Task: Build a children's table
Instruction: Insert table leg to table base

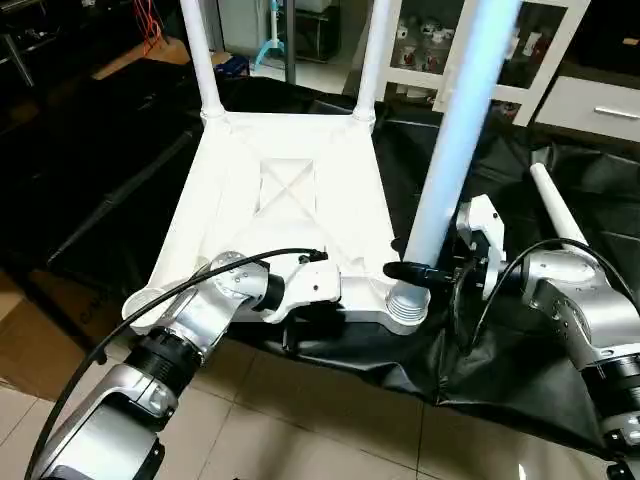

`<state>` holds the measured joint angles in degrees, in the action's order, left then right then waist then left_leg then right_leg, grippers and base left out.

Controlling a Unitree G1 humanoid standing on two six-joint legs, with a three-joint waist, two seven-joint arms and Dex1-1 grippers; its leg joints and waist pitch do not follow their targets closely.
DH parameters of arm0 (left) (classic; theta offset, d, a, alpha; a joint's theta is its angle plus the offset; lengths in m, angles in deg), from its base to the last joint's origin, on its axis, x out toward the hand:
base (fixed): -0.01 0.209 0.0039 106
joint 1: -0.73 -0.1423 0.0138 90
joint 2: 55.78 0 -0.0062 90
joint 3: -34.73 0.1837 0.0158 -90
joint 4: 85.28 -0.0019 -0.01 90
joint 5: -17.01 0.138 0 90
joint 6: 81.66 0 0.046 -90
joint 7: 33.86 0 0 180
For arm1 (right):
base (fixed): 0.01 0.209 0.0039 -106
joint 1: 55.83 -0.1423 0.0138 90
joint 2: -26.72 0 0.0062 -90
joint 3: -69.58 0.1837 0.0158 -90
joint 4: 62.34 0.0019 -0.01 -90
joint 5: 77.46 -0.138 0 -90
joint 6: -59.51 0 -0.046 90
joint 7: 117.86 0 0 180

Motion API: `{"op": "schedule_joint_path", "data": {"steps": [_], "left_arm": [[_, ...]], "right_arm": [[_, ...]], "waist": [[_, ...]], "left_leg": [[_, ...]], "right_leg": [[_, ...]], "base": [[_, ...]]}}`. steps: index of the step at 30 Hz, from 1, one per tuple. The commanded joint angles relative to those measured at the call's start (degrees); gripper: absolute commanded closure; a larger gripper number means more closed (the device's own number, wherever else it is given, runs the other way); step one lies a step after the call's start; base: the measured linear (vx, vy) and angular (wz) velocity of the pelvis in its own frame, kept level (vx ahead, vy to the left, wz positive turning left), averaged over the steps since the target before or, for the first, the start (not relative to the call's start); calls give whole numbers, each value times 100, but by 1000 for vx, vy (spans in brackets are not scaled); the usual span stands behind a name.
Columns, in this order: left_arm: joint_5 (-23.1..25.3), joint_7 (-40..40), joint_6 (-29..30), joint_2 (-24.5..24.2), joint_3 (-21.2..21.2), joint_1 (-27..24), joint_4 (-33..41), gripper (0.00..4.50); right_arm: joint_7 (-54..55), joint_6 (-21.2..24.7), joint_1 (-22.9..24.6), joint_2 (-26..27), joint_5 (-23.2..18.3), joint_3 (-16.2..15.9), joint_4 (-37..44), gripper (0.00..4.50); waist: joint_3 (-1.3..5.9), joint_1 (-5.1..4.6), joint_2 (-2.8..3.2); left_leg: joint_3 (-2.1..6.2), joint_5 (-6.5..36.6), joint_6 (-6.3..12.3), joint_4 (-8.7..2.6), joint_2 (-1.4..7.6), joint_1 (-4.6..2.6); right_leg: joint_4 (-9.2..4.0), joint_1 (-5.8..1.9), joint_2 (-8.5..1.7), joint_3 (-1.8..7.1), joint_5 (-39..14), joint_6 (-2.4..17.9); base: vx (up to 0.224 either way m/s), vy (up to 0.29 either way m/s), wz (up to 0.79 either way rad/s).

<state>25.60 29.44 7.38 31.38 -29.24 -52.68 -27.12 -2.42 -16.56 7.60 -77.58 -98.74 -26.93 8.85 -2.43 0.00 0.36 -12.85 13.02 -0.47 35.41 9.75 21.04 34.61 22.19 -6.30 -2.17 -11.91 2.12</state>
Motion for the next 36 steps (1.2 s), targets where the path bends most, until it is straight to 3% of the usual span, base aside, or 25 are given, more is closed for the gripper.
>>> {"op": "schedule_joint_path", "data": {"steps": [1,17,24,28,36], "left_arm": [[104,141,17,-83,143,-139,-51,450],[133,110,7,-67,151,-139,-70,450],[129,90,8,-55,149,-122,-79,450],[144,85,-6,-82,169,-145,-47,450],[249,-72,-163,-87,206,-136,-45,450]], "right_arm": [[304,134,320,-140,413,5,-668,270],[510,-135,1213,-104,373,111,-215,270],[748,-171,1449,20,362,83,18,270],[1103,-390,1586,111,570,86,-80,270],[1730,-403,1504,320,749,107,-194,270]], "waist": [[265,-24,-8],[276,-69,-13],[252,-76,-18],[234,-98,-12],[181,-188,9]], "left_leg": [[215,830,325,-509,393,-131],[233,859,266,-553,404,-137],[242,1200,99,-596,410,-133],[246,1439,-13,-628,408,-134],[302,2314,-327,-715,409,-147]], "right_leg": [[-348,-162,-235,173,-339,1353],[-355,-177,-227,156,-30,1325],[-404,-158,-231,168,-372,1214],[-436,-133,-223,170,-590,1131],[-549,-62,-218,170,-1585,806]], "base": [[0,0,0],[0,0,0],[0,0,0],[0,0,0],[0,0,0]]}}
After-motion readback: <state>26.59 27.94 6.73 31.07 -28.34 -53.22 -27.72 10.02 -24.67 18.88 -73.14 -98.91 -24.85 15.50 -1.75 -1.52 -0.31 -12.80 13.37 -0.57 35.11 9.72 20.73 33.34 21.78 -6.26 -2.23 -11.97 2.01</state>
